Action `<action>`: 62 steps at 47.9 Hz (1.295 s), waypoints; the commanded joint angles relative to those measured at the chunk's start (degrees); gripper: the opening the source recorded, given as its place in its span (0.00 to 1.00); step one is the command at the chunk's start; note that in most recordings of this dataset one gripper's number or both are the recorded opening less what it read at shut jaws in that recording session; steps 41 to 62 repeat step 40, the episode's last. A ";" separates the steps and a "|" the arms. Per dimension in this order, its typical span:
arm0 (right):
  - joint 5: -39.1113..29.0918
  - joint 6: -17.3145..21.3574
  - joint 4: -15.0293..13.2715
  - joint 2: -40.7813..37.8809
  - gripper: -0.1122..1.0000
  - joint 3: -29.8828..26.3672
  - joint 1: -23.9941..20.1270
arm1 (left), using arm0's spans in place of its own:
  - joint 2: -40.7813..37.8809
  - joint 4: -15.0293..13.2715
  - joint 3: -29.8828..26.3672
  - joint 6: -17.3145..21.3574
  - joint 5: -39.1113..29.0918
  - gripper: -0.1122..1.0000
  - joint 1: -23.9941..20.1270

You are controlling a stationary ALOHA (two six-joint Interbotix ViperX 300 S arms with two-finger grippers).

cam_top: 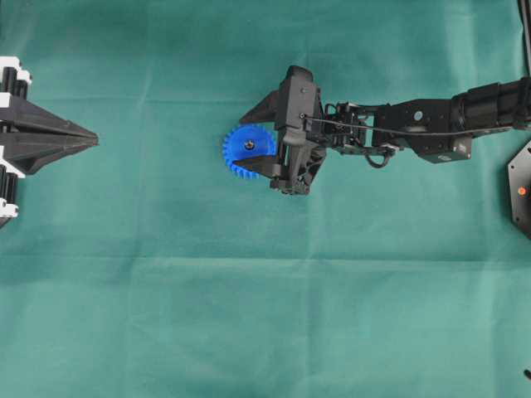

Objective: Insert the shaft placed at a random location into the center hole of the medium gear at another random location.

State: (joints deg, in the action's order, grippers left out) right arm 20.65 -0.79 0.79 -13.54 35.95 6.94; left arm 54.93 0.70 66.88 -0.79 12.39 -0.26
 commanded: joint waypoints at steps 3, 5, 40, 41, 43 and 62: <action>0.79 0.26 0.09 0.97 0.85 -1.14 -0.35 | -0.44 0.18 -0.79 0.00 0.26 0.10 -0.09; 0.79 0.35 0.09 0.97 0.85 -1.05 -0.44 | -0.44 0.18 -0.79 0.00 0.26 0.10 -0.09; -0.79 0.35 0.18 12.83 0.85 3.52 -0.53 | -0.44 0.18 -0.88 -0.18 0.26 0.10 -0.09; -0.79 0.35 0.18 12.83 0.85 3.52 -0.53 | -0.44 0.18 -0.88 -0.18 0.26 0.10 -0.09; -0.79 0.35 0.18 12.83 0.85 3.52 -0.53 | -0.44 0.18 -0.88 -0.18 0.26 0.10 -0.09; -0.79 0.35 0.18 12.83 0.85 3.52 -0.53 | -0.44 0.18 -0.88 -0.18 0.26 0.10 -0.09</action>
